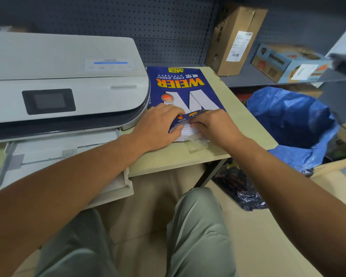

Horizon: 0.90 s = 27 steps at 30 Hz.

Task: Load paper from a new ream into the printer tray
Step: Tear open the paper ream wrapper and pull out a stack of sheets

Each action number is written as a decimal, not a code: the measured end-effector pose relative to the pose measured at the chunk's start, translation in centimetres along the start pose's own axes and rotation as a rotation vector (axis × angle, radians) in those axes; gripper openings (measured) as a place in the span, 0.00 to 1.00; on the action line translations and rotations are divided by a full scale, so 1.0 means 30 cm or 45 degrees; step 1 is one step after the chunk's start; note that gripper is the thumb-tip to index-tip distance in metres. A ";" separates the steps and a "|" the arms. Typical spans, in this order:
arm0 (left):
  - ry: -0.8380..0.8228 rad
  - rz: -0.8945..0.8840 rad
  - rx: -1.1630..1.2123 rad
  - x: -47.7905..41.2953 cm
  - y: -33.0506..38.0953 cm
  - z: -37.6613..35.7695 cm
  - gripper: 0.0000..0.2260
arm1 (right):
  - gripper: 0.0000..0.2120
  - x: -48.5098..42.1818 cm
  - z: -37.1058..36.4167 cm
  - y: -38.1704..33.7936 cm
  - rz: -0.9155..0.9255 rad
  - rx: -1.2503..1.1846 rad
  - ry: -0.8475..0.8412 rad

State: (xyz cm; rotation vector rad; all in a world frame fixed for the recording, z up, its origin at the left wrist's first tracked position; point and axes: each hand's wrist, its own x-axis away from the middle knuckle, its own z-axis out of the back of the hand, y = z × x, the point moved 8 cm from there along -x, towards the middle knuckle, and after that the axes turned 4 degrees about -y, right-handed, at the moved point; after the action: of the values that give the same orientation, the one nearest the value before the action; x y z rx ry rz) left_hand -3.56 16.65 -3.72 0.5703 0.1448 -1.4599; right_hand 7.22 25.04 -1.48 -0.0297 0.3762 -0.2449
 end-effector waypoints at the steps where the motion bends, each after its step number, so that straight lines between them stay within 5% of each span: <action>1: 0.003 -0.004 0.009 -0.003 0.001 -0.003 0.17 | 0.10 0.001 -0.002 0.001 0.010 0.010 0.008; 22: 0.035 -0.160 -0.118 -0.009 0.054 0.015 0.27 | 0.11 0.084 -0.009 -0.025 -0.096 0.320 0.169; 27: -0.106 -0.202 -0.086 -0.001 0.070 0.001 0.26 | 0.10 0.126 0.001 -0.029 -0.097 0.337 0.232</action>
State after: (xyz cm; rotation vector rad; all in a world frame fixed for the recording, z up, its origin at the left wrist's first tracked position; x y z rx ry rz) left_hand -1.54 16.67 -3.12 0.4503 0.1763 -1.6236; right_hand 10.44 23.28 -2.73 0.2402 0.5222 -0.3723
